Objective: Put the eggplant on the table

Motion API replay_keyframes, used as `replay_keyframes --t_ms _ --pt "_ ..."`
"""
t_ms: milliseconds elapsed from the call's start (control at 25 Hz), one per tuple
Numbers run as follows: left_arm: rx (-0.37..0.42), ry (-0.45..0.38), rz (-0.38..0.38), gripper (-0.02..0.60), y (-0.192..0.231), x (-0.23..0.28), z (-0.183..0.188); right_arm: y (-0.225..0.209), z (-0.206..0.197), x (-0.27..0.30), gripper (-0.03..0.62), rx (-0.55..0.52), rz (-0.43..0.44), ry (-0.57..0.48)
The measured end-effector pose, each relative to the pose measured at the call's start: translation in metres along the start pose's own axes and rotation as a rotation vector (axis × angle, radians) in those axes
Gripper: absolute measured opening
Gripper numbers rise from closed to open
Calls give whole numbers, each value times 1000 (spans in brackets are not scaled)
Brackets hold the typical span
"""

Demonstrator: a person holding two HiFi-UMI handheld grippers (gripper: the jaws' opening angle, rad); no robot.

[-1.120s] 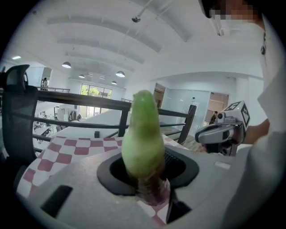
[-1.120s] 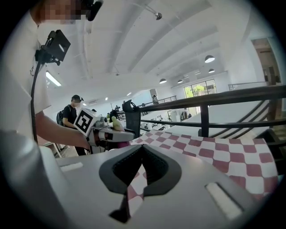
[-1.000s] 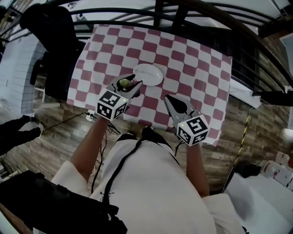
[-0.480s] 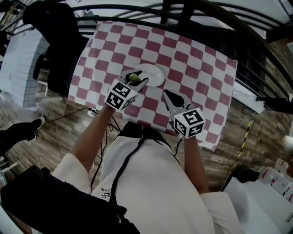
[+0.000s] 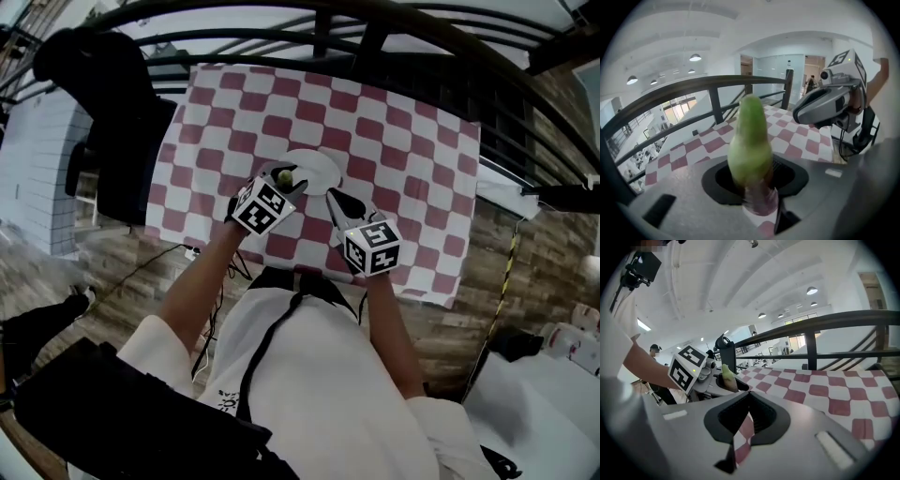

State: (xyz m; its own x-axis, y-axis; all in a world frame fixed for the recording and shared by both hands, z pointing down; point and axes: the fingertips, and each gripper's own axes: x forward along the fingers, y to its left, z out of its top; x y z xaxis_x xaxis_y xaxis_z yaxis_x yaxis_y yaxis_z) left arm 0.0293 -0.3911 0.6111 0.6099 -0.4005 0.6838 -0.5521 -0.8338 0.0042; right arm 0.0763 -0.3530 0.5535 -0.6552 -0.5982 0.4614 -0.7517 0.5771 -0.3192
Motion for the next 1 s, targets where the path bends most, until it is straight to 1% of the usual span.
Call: replay_keyframes --t_ms 200,440,560,920,1000 --pt "212 100 -49 160 1 21 -10 -6 -15 18 6 18 -64 28" --pt "436 191 -71 160 8 50 -20 -13 -31 22 6 62 -125 45" --pt "547 253 -76 160 10 62 -28 -15 -38 17 6 75 -157 51" --pt "772 404 -108 160 -2 88 -36 -27 -45 -8 6 125 -236 29" --pt "790 442 -112 161 -3 93 -40 -29 -47 -13 6 136 -247 24"
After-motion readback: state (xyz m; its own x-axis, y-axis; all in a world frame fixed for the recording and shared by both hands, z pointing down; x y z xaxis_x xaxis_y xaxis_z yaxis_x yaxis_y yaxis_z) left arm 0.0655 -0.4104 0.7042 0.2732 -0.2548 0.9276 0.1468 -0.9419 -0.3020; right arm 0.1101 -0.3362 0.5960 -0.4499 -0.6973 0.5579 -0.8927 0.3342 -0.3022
